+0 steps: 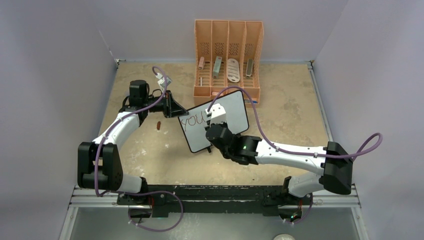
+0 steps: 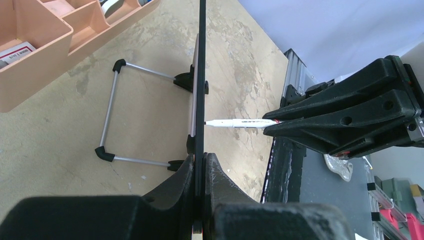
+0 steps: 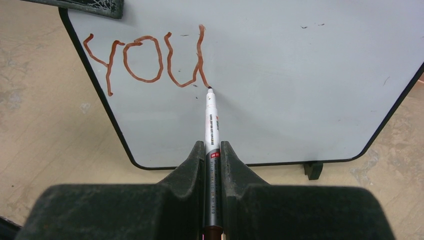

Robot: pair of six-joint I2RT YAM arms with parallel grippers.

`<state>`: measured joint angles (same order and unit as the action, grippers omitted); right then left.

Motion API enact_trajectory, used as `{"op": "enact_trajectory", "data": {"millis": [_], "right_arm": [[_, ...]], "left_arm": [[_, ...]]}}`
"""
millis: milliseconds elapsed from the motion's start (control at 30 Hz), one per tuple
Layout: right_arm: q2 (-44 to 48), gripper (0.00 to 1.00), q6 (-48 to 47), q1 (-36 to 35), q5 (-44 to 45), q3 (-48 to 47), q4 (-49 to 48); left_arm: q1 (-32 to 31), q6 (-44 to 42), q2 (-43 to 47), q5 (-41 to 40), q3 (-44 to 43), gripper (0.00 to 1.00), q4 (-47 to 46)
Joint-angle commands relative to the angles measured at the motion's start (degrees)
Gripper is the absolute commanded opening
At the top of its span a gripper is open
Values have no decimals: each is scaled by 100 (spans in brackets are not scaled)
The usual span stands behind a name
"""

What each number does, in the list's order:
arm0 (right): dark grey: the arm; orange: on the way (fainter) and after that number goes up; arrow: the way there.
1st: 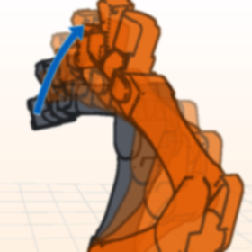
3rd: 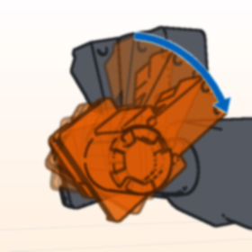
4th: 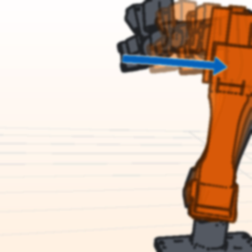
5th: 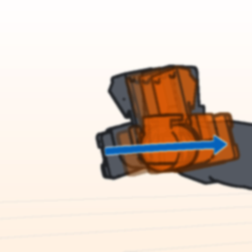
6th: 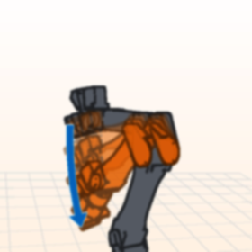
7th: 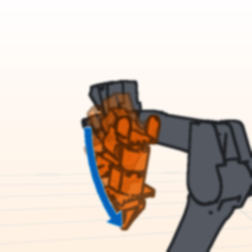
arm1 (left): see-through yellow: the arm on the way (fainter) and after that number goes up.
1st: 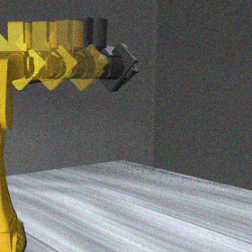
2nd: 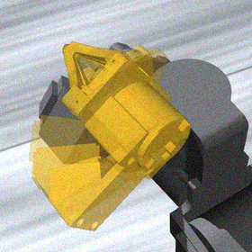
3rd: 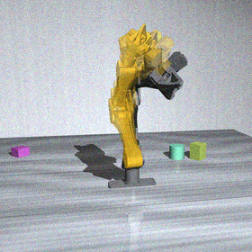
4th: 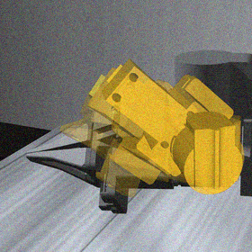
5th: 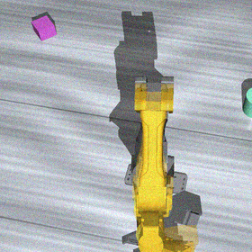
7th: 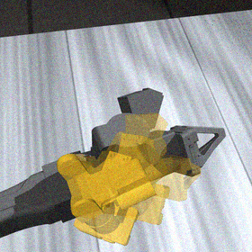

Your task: Write a sentence on the whiteboard

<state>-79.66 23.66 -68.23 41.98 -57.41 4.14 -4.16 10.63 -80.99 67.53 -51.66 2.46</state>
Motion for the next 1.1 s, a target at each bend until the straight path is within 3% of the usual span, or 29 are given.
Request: {"op": "enact_trajectory", "data": {"millis": [0,533,1067], "right_arm": [[269,0,107,37,137,71,-15],[991,0,3,396,101,364,-285],[968,0,-176,541,20,458,-815]], "left_arm": [[-36,-130,31,148,-196,0,18],[-41,-146,33,130,-201,0,44],[-41,-149,-5,138,-204,0,44]]}}
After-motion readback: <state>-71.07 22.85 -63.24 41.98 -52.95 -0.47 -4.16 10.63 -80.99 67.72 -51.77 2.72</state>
